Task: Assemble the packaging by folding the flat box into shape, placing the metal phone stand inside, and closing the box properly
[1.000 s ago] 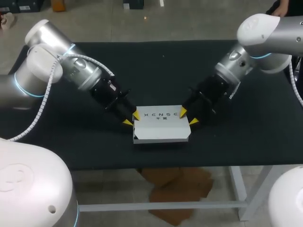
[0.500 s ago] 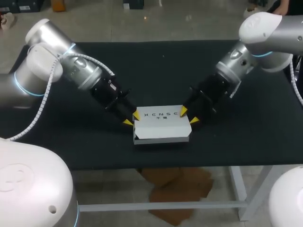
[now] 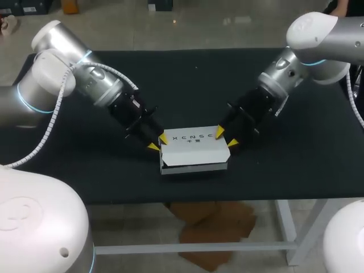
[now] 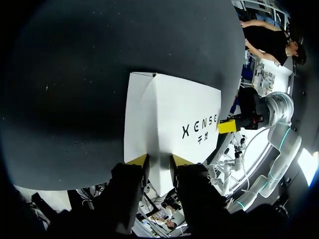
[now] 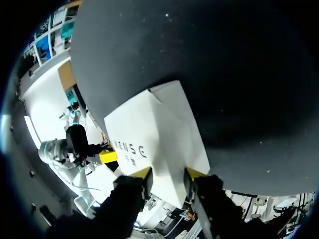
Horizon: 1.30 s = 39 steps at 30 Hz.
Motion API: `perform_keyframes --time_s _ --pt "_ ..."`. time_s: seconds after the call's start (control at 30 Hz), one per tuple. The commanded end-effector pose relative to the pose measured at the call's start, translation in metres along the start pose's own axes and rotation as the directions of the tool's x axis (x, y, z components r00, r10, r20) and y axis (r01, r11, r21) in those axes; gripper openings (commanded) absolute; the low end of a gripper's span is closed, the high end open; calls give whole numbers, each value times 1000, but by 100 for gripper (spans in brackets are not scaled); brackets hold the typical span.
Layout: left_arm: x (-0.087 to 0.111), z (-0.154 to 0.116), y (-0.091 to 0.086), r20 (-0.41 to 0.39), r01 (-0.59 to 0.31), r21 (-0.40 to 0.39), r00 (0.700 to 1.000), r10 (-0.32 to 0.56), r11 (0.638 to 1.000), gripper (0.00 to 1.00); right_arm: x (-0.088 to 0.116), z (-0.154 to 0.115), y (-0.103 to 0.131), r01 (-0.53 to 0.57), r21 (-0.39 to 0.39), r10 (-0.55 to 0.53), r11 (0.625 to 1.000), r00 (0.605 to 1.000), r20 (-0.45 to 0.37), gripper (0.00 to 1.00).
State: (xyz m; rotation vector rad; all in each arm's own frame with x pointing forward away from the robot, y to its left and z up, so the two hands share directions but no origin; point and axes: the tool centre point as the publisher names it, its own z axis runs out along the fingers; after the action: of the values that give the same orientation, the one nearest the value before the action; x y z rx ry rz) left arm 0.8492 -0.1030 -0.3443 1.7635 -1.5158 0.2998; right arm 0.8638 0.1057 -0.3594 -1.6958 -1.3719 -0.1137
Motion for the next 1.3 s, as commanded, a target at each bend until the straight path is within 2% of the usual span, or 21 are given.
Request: perform_keyframes --time_s 0.03,1.3 --pt "3 -1 -1 9 5 -6 1000 -5 1000 30 2 -3 4 0 17 0 1000 1000 -1 46" --pt "11 -12 -5 28 102 -81 995 -100 992 27 15 -8 2 -22 108 21 994 1000 7 46"
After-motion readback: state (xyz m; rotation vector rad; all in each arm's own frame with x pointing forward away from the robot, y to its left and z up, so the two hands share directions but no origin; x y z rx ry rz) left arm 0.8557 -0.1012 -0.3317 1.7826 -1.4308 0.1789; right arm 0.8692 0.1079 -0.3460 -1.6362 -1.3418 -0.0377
